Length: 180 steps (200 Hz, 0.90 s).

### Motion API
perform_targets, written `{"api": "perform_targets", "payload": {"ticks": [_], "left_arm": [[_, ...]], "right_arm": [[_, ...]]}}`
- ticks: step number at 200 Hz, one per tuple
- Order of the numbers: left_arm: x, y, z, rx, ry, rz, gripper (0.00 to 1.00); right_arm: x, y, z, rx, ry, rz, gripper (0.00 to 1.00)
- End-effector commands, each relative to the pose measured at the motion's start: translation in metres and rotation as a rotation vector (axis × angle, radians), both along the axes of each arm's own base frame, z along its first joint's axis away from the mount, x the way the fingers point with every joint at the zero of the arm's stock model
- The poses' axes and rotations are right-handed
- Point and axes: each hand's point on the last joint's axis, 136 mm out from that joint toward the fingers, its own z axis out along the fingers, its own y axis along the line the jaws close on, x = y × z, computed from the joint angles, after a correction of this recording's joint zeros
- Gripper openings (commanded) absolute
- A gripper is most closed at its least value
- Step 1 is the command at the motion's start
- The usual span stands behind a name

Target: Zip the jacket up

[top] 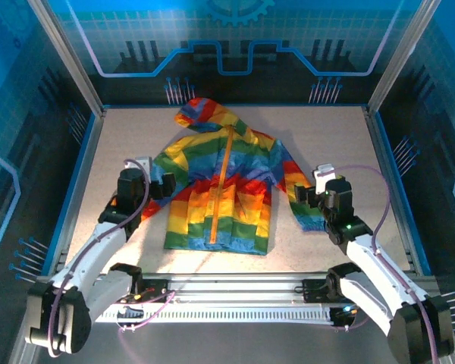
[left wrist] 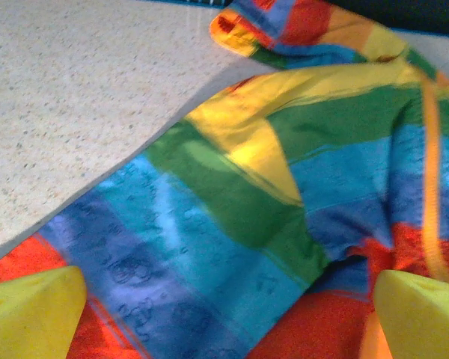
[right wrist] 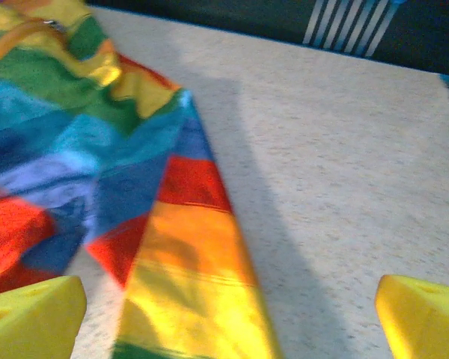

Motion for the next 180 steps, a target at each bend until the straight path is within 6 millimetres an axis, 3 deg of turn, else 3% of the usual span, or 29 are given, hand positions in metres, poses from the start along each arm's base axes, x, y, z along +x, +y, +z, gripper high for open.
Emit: {"api": "perform_targets", "payload": {"ticks": [1, 50, 77, 165, 180], "left_arm": [[0.01, 0.016, -0.001, 0.071, -0.077, 0.032, 0.99], [0.011, 0.028, -0.028, 0.063, -0.09, 0.1, 0.99], [0.012, 0.028, -0.036, 0.061, -0.108, 0.101, 0.99], [0.042, 0.027, -0.017, 0.114, -0.299, 0.086, 0.99], [0.047, 0.03, -0.023, 0.132, -0.305, 0.094, 0.99]], "right_arm": [[0.006, -0.027, 0.005, -0.012, -0.099, -0.125, 1.0], [0.009, -0.042, -0.021, 0.022, -0.124, -0.175, 1.0], [0.015, -0.039, -0.022, 0.044, -0.129, -0.153, 1.0], [0.04, -0.048, -0.014, 0.122, -0.256, -0.12, 1.0], [0.045, -0.049, -0.014, 0.121, -0.262, -0.117, 1.0]]}}
